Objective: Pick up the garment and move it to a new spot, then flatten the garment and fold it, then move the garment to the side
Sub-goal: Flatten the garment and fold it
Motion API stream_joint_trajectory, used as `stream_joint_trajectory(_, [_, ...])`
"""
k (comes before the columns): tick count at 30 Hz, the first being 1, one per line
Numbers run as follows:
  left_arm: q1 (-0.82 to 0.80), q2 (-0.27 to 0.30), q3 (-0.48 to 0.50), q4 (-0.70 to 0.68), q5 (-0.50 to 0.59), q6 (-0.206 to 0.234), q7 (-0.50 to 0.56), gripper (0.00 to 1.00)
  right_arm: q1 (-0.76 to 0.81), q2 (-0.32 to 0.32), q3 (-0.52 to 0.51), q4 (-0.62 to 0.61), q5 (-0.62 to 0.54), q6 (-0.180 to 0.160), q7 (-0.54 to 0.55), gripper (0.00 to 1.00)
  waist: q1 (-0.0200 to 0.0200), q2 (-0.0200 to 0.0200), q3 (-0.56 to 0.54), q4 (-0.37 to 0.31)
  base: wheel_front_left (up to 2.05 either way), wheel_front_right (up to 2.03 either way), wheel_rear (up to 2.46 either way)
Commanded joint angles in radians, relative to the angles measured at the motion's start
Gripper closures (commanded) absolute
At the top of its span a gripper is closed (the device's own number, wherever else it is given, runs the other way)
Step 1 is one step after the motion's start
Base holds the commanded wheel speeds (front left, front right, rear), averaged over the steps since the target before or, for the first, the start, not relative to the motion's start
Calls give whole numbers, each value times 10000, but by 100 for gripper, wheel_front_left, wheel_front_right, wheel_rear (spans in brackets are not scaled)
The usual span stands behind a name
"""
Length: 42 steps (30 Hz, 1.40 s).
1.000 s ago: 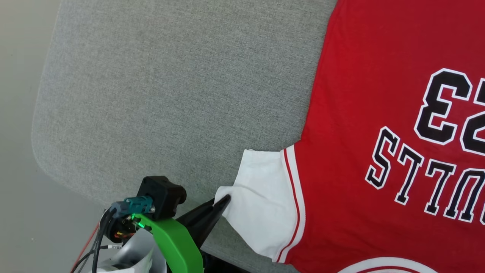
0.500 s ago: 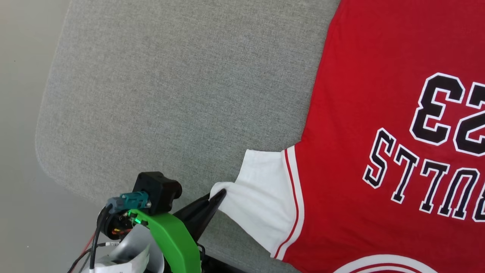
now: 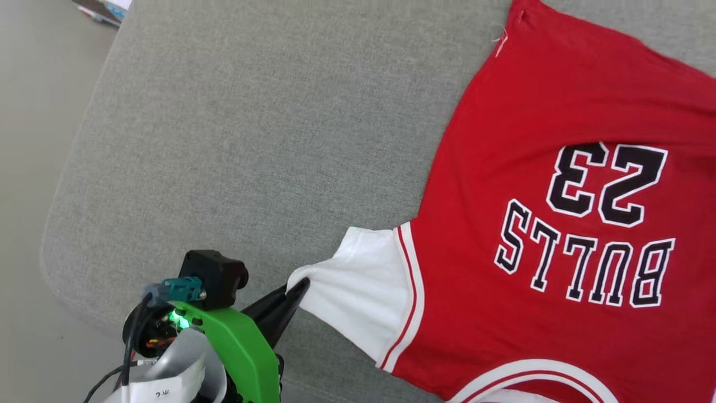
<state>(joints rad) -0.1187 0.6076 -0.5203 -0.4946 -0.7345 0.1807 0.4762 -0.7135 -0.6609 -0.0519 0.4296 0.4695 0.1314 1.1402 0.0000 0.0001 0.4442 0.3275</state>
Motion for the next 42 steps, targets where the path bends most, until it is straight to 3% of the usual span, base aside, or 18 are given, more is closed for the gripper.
stream_joint_trajectory(1, [150,86,43,37,-81,74,14,100,612,44,-17,109,97,-7,-28,100,0,-1,-987,-696,0,0,0])
stream_joint_trajectory(16, [850,52,168,406,-323,384,-262,100,4893,755,-1279,-1476,683,-7,-453,100,0,-1,-2946,-1673,0,0,0])
stream_joint_trajectory(27, [943,-378,24,629,-402,442,-579,100,7375,2158,-2899,-3839,473,-7,4,100,0,-1,-3350,-2055,0,0,0])
stream_joint_trajectory(37, [861,-691,-99,1045,-499,343,-787,100,8388,3338,-3274,-4663,56,-7,38,100,0,-1,-3399,-2148,0,0,0])
stream_joint_trajectory(38, [853,-701,-107,1068,-509,330,-792,100,8398,3354,-3234,-4702,29,-7,-20,77,0,-1,-3397,-2151,0,0,0])
stream_joint_trajectory(39, [841,-709,-111,1090,-519,315,-798,100,8403,3357,-3173,-4741,14,-7,-73,13,0,-1,-3389,-2152,0,0,0])
stream_joint_trajectory(40, [828,-713,-114,1103,-526,302,-801,100,8384,3349,-3129,-4777,22,-7,-98,0,0,-1,-3379,-2150,0,0,0])
stream_joint_trajectory(42, [798,-709,-119,1121,-536,270,-804,100,8263,3279,-3028,-4899,97,-7,-185,0,0,-1,-3350,-2140,0,0,0])
